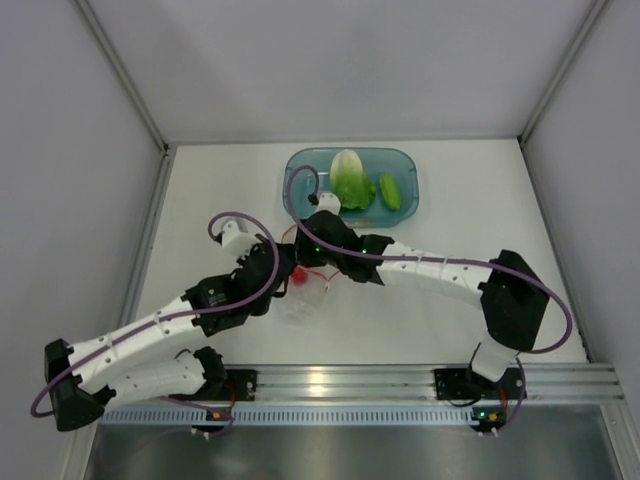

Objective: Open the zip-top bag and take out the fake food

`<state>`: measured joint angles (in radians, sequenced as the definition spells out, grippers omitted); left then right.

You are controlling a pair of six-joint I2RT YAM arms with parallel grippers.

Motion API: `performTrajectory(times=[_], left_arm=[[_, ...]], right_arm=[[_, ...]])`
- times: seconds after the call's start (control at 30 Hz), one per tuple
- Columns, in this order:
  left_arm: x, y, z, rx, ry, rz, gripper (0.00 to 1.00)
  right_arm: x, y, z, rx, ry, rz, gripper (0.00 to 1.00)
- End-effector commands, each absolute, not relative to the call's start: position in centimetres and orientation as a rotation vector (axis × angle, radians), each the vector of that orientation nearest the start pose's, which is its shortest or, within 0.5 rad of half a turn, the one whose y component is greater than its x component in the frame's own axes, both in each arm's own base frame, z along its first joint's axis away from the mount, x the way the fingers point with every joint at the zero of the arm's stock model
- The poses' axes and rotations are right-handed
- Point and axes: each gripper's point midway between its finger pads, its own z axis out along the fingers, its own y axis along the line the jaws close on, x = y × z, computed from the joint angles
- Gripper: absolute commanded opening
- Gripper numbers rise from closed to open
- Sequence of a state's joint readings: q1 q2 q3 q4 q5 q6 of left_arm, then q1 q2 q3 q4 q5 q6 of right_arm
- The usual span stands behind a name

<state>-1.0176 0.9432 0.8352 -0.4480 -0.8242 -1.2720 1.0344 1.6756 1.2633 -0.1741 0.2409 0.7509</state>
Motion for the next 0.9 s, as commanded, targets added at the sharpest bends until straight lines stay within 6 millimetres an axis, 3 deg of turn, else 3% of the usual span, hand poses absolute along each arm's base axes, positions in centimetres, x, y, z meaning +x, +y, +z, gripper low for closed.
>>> performTrajectory(times=[0.0,0.13,0.23,0.47,0.67,0.77,0.87], left_arm=[[24.3,-19.6,24.4,-0.779,1.793,-0.703,0.0],[24.1,-19.4,24.4,-0.783,1.791,-0.709,0.0],[23.9,-19.4,24.3,-0.776,1.796,-0.716,0.0],[23.5,-19.5,24.7,-0.764,1.805,-0.751,0.0],[23.4,-19.9,24.6,-0.739,1.827,-0.757,0.0],[23.3,-20.1,24.3,-0.726,1.84,-0.75,0.0],[23.3,-20.2,23.9,-0.717,1.85,-0.743,0.0]], right_arm=[[26.5,43.3,17.4,-0.119,2.155,0.826,0.3],[27.2,43.0,14.5,-0.146,2.18,0.726,0.29],[28.1,40.6,13.2,-0.131,2.174,0.567,0.29],[30.3,33.4,13.4,-0.155,2.114,0.125,0.27],[31.7,27.5,12.7,-0.222,2.172,-0.128,0.27],[32.5,24.2,13.6,-0.231,2.168,-0.254,0.26],[32.4,22.0,15.3,-0.286,2.161,-0.351,0.27]])
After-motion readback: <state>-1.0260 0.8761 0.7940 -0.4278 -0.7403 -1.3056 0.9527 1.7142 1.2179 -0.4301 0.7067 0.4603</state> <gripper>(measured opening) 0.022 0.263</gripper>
